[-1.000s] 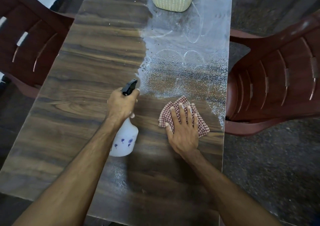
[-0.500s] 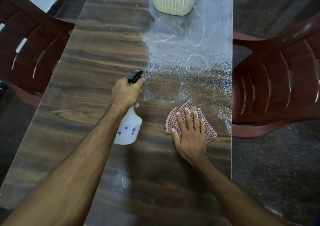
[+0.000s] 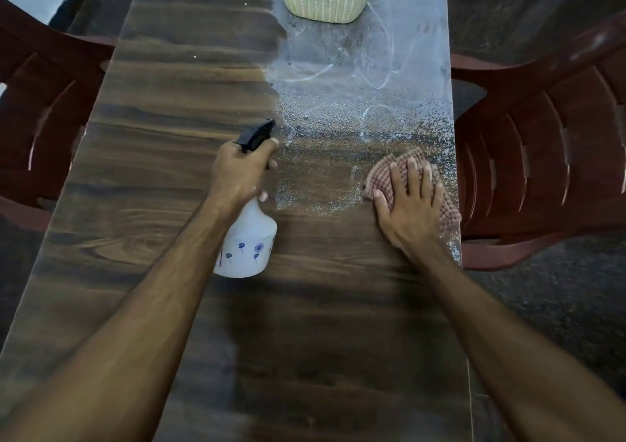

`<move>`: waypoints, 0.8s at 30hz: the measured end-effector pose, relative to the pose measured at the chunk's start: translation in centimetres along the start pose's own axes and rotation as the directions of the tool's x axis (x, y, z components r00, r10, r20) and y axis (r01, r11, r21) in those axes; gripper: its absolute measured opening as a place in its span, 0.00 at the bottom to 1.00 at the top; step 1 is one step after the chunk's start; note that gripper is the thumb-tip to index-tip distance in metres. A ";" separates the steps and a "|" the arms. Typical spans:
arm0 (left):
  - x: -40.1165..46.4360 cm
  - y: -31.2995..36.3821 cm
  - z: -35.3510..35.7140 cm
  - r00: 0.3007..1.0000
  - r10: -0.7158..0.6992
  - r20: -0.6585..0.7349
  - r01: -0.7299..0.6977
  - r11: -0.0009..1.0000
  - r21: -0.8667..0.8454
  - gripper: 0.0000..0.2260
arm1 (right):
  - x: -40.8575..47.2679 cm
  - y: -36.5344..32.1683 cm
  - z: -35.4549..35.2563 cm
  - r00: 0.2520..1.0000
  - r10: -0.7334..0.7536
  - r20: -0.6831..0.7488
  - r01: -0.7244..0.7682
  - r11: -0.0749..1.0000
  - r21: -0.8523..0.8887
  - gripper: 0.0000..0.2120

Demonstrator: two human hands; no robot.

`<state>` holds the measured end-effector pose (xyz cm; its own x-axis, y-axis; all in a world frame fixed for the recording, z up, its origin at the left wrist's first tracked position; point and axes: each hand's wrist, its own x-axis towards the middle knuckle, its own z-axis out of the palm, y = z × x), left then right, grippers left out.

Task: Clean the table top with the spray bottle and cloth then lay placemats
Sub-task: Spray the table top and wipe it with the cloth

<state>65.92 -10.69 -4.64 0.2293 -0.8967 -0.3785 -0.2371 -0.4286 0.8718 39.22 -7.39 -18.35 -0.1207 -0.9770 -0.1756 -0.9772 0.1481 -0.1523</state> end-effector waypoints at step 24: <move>3.0 -0.9 -4.1 0.997 0.082 0.012 -0.079 0.982 -0.170 0.06 | -0.8 -9.0 1.7 0.931 -0.365 0.018 0.366 0.930 -0.027 0.31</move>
<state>70.72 -12.58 -5.27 0.1974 -0.9302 -0.3095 -0.0901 -0.3316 0.9391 48.41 -7.67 -18.47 0.2477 -0.9607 -0.1254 -0.9580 -0.2235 -0.1799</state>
